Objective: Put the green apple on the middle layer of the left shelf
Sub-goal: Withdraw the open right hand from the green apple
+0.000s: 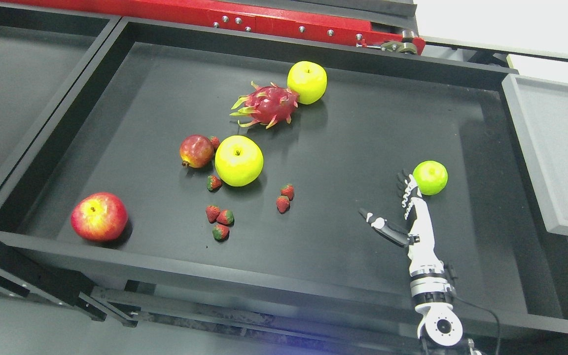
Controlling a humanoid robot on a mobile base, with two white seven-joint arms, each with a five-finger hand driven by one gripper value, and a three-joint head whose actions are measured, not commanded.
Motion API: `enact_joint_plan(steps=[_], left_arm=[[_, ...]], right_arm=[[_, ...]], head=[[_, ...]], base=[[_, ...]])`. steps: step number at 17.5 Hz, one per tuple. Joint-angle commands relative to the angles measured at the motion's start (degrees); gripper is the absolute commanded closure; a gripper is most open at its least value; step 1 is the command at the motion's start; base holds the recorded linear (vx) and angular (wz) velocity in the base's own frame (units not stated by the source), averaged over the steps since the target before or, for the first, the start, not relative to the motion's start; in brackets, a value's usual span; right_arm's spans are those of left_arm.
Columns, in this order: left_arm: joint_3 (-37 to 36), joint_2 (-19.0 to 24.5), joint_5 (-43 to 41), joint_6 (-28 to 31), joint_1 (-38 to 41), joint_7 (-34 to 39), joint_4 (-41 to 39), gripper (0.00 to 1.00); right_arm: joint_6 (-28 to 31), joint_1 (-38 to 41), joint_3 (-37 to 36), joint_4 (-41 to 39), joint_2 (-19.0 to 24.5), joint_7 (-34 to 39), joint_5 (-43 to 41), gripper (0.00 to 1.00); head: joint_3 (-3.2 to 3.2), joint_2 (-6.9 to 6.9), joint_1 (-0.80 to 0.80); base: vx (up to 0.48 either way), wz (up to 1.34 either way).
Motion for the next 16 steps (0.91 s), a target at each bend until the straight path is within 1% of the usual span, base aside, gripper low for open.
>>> enact_joint_plan(steps=[1,16], left_arm=[[0.00,1.00,0.00,-0.02,0.00,0.03,-0.01,0.00],[0.00,1.00,0.00,-0.02,0.00,0.03,-0.01,0.00]], right_arm=[[0.04,1.52,-0.39,-6.56,-0.75,-0.27,-1.66,0.00],[0.39,1.52,-0.65,-6.38,-0.75,-0.27,-1.66,0.00]], head=[[0.00,0.00,0.00],[0.00,0.00,0.00]], base=[[0.000,0.00],[0.000,0.00]])
